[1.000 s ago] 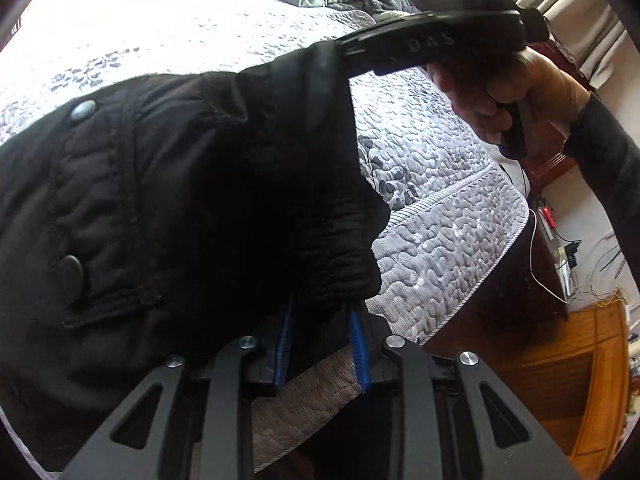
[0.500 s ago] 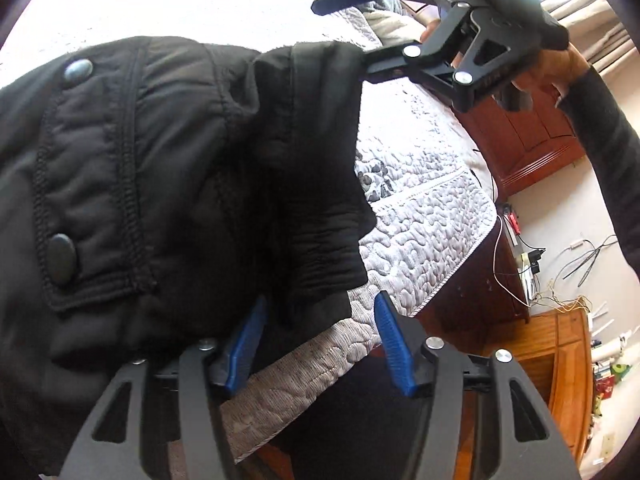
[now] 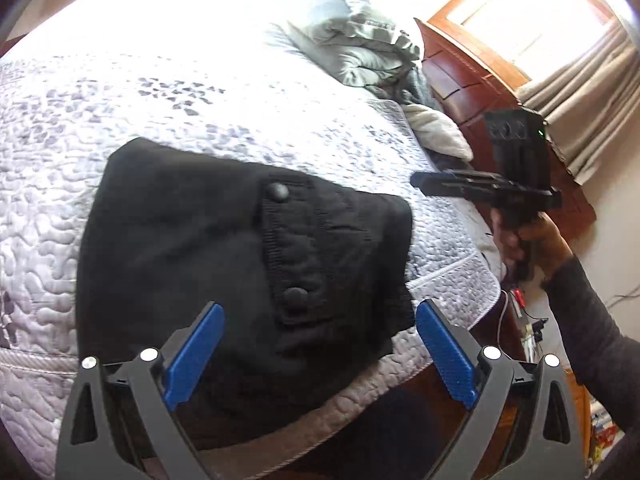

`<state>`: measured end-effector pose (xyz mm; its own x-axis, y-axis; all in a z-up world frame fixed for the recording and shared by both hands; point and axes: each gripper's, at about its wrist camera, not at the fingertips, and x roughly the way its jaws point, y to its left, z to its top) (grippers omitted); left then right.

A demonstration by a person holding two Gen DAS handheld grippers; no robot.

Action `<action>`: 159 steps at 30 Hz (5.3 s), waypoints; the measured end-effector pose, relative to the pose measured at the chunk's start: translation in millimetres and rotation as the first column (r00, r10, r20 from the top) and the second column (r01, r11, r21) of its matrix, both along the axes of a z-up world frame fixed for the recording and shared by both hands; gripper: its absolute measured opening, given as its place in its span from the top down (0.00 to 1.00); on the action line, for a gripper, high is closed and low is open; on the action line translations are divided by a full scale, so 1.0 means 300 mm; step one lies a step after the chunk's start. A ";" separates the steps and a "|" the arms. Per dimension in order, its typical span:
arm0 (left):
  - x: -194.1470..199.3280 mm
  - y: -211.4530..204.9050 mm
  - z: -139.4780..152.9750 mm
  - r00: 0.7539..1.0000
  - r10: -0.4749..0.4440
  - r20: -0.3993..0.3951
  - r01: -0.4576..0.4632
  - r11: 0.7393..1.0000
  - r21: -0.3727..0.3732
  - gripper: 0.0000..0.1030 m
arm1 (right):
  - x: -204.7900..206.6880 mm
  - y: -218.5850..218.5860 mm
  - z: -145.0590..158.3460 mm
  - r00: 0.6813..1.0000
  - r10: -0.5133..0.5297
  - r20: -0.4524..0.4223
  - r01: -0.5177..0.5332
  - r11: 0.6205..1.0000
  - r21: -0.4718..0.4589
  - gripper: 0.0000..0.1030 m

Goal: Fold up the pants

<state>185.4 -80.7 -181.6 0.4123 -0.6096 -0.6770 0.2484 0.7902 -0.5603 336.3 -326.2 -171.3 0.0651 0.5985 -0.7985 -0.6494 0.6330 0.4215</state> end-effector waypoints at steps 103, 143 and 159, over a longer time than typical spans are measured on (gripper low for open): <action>0.345 0.470 -0.472 0.822 -0.264 -0.505 0.076 0.929 -0.362 0.04 | -0.177 -0.328 -0.510 0.691 -0.343 -0.636 0.573 0.797 0.193 0.03; 0.328 0.403 -0.450 0.852 -0.203 -0.483 0.035 0.942 -0.333 0.61 | -0.141 -0.125 -0.475 0.776 -0.266 -0.572 0.471 0.847 0.245 0.59; 0.314 0.450 -0.354 0.887 -0.169 -0.430 0.014 0.941 -0.339 0.67 | -0.105 -0.008 -0.308 0.823 -0.249 -0.511 0.430 0.860 0.273 0.67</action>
